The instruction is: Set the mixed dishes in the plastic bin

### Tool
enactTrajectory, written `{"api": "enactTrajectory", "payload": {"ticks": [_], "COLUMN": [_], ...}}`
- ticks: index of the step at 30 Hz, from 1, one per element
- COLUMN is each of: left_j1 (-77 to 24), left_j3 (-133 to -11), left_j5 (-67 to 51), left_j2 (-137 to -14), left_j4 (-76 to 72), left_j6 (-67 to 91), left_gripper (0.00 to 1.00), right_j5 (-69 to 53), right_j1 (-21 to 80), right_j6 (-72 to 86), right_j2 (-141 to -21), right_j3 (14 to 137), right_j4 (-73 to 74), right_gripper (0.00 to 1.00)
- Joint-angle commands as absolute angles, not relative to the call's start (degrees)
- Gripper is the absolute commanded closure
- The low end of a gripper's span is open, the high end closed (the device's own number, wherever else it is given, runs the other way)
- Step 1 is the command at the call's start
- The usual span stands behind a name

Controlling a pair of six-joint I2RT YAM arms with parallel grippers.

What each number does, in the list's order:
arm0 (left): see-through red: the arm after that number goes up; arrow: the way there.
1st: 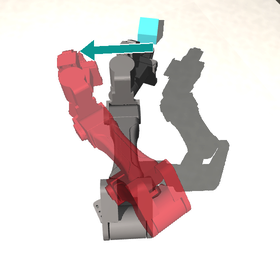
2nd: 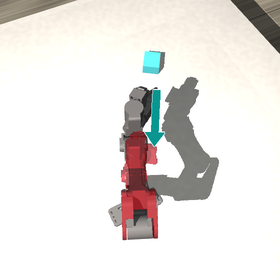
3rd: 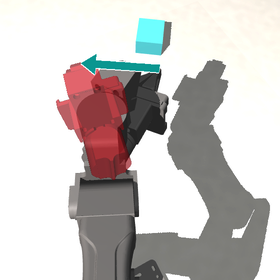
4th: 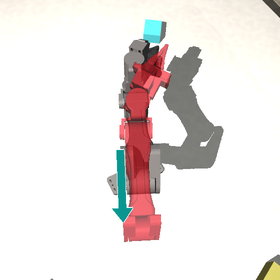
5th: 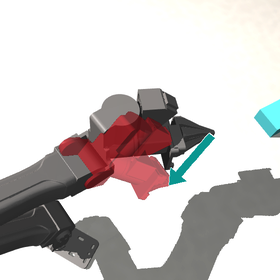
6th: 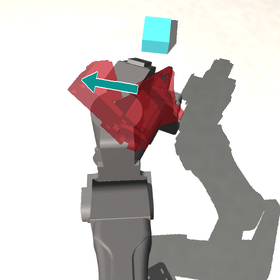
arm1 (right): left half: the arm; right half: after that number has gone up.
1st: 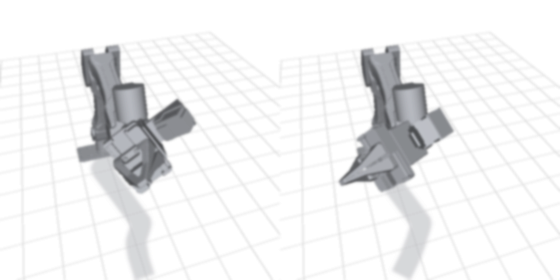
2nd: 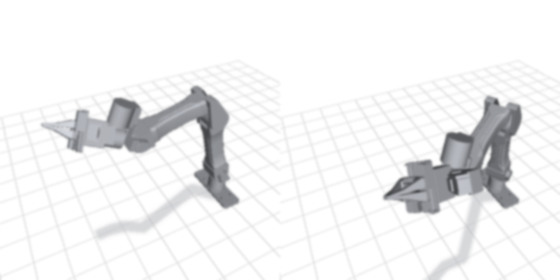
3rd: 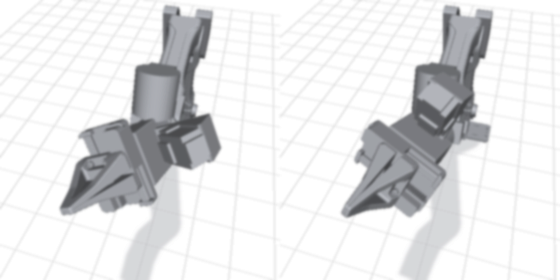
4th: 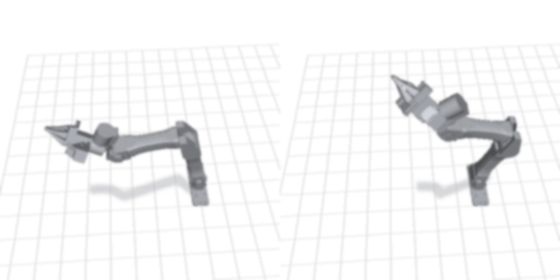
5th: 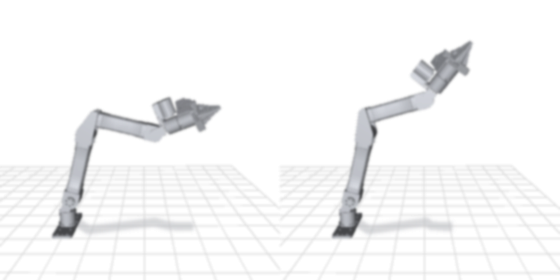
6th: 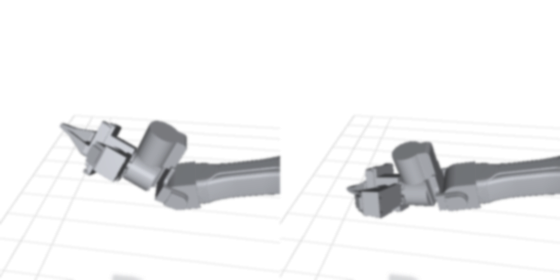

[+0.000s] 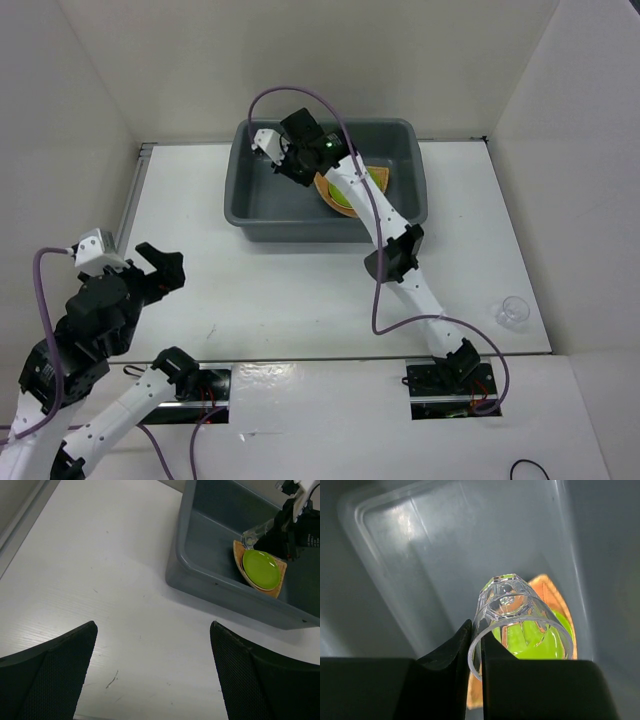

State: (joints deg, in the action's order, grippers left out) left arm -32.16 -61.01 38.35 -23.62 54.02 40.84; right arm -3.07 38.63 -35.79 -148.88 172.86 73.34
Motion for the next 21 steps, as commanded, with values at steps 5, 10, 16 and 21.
{"api": "enactTrajectory", "payload": {"ticks": [5,10,16,21], "left_j1": [-32.43,-32.43,-32.43,-32.43], "left_j3": [-61.00,-61.00,-61.00,-61.00], "left_j5": [38.94,38.94,38.94,38.94], "left_j2": [-27.50,-27.51,-26.89,-26.89], "left_j4": [52.29,52.29,52.29,52.29], "left_j6": [40.17,40.17,40.17,40.17], "left_gripper": [0.00,0.00,0.00,0.00], "right_j5": [-4.14,0.26,7.01,12.74], "right_j1": [40.34,40.34,40.34,40.34], "right_j6": [-36.47,-37.79,-40.34,-41.75], "right_j2": [-157.67,-162.50,-165.84,-166.38], "right_j3": [179.65,179.65,179.65,179.65], "right_j4": [74.18,68.48,61.35,58.10], "right_gripper": [0.93,0.93,0.94,0.79]}}
